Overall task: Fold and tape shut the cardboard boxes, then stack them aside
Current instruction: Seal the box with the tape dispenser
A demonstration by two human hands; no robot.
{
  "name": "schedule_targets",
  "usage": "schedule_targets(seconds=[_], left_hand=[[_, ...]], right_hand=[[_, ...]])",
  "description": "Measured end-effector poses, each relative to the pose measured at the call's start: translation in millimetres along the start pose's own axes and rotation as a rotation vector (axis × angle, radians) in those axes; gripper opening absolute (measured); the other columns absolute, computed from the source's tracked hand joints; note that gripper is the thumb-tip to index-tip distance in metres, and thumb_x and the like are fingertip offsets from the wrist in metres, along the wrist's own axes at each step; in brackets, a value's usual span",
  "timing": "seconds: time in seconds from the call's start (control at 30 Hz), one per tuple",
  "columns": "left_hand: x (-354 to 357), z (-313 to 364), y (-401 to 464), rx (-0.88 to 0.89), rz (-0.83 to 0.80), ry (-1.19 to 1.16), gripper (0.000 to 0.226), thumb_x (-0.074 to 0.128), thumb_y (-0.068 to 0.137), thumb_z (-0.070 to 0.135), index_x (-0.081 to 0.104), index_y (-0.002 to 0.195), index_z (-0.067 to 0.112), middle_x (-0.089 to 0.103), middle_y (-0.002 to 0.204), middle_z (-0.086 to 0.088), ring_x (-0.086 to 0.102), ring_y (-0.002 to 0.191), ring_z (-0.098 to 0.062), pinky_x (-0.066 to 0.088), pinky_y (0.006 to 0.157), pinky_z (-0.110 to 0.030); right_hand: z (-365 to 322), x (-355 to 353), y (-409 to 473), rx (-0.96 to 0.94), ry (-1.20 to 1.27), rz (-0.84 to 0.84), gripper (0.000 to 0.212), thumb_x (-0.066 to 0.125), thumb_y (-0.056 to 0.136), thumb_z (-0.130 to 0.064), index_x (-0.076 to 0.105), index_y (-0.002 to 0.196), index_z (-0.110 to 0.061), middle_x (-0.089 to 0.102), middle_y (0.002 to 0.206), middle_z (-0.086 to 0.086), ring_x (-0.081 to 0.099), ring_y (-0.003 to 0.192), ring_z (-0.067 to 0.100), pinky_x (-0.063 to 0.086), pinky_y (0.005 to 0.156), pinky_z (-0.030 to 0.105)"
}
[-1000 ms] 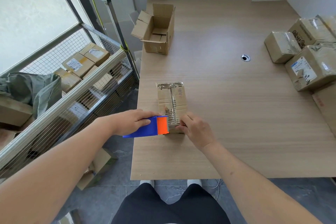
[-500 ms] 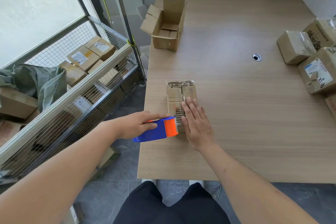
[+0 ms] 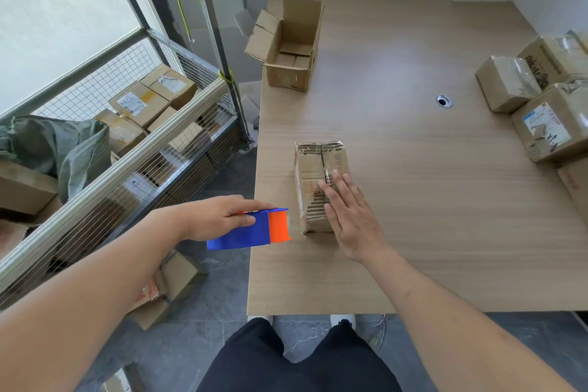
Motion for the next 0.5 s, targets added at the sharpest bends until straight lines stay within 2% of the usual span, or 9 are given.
schedule_targets(seconds=[0.13, 0.2, 0.27, 0.37, 0.43, 0.5], left_hand=[[2, -7, 6, -0.014, 0.017, 0.044, 0.045, 0.035, 0.109, 0.043, 0.024, 0.143, 0.072, 0.052, 0.111, 0.011, 0.052, 0.104, -0.010, 0.038, 0.100, -0.041], [8, -6, 13, -0.035, 0.054, 0.098, 0.046, 0.033, 0.109, 0.044, 0.023, 0.147, 0.068, 0.051, 0.108, 0.007, 0.053, 0.101, -0.015, 0.039, 0.098, -0.041], [15, -1, 23, -0.066, 0.100, 0.153, 0.045, 0.031, 0.110, 0.044, 0.022, 0.150, 0.062, 0.050, 0.105, 0.003, 0.052, 0.101, -0.020, 0.040, 0.097, -0.040], [26, 3, 34, -0.108, 0.112, 0.145, 0.044, 0.029, 0.110, 0.045, 0.024, 0.151, 0.058, 0.050, 0.103, 0.001, 0.053, 0.099, -0.023, 0.040, 0.094, -0.041], [31, 0, 37, -0.133, 0.095, 0.118, 0.043, 0.029, 0.110, 0.044, 0.027, 0.151, 0.053, 0.054, 0.108, -0.001, 0.055, 0.101, -0.024, 0.041, 0.096, -0.043], [33, 1, 39, -0.150, 0.090, 0.084, 0.043, 0.030, 0.110, 0.043, 0.030, 0.152, 0.050, 0.059, 0.122, -0.001, 0.056, 0.108, -0.024, 0.042, 0.097, -0.045]], right_hand=[[-3, -3, 3, 0.023, 0.005, -0.049, 0.060, 0.006, 0.104, -0.054, 0.013, 0.162, -0.041, -0.006, 0.171, -0.010, -0.015, 0.155, 0.006, 0.005, 0.128, 0.041], [-8, -4, 4, 0.039, -0.024, -0.086, 0.067, 0.006, 0.100, -0.064, 0.011, 0.162, -0.041, -0.010, 0.170, -0.010, -0.019, 0.154, 0.006, 0.003, 0.128, 0.041], [-12, -5, 3, 0.052, -0.049, -0.106, 0.077, 0.015, 0.095, -0.077, 0.009, 0.163, -0.039, -0.014, 0.170, -0.009, -0.020, 0.155, 0.010, -0.003, 0.128, 0.038], [-17, -4, 3, 0.066, -0.114, -0.095, 0.089, 0.025, 0.090, -0.084, 0.009, 0.163, -0.036, -0.012, 0.171, -0.003, -0.017, 0.156, 0.015, -0.005, 0.127, 0.038], [-22, -3, 3, 0.077, -0.152, -0.083, 0.093, 0.021, 0.086, -0.084, 0.011, 0.164, -0.033, -0.007, 0.172, 0.002, -0.013, 0.157, 0.020, -0.004, 0.127, 0.039], [-30, -3, 5, 0.101, -0.163, -0.092, 0.096, 0.019, 0.083, -0.082, 0.014, 0.164, -0.030, -0.004, 0.172, 0.007, -0.011, 0.158, 0.024, -0.005, 0.127, 0.041]])
Point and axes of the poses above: each hand's wrist, its own y-axis towards the middle knuckle, its own x-axis out of the palm, z = x × y, the point moved 1 cm from there along y, towards the middle knuckle
